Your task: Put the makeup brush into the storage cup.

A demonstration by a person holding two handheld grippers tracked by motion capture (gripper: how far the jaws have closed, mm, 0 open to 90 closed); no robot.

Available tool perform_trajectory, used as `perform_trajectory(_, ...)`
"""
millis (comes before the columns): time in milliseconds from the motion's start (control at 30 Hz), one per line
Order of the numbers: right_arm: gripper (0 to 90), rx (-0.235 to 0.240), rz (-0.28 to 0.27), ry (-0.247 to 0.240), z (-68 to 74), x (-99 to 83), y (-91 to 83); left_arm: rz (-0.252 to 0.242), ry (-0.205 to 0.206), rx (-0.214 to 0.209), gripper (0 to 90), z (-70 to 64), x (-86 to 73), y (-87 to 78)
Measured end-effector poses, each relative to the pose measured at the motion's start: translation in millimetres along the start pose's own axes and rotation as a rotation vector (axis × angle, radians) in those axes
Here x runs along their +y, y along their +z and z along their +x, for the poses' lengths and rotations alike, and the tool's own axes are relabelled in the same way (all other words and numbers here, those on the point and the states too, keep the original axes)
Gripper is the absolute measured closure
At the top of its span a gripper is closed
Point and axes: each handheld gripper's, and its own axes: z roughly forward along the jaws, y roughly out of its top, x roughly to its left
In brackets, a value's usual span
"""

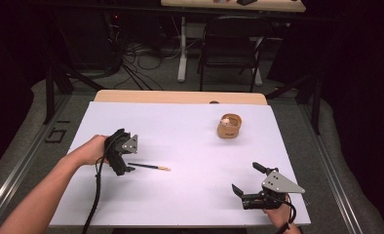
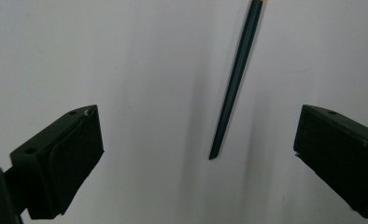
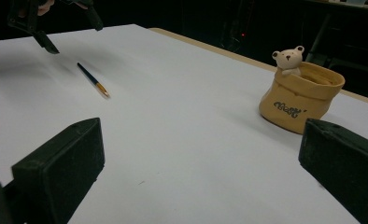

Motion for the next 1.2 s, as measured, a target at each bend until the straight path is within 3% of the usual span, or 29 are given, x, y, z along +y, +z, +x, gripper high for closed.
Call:
perform_trajectory(267,0.0,0.003,0.007,0.005,-0.2,0.4,-1.3,0.055,0.056,-0.020,18.8,6.5,8.6,3.0)
perform_trajectory(300,0.0,0.002,0.008,0.004,-0.5,0.3,-1.1,0.073,0.081,-0.027,23.2,6.3,11.2,5.1)
perform_trajectory(733,0.0,0.003,0.009,0.003,-0.5,0.2,-1.3,0.116,0.131,-0.121,53.1,2.6,22.9,20.8)
perform_trajectory(1000,0.0,0.002,0.003,0.001,-0.2,-0.1,-0.4,0.154,0.162,-0.168,66.1,2.6,27.6,30.1)
perform_trajectory(1200,0.0,0.000,0.009,0.002,-0.8,0.1,-1.4,0.182,0.185,-0.176,70.3,2.5,31.1,34.5)
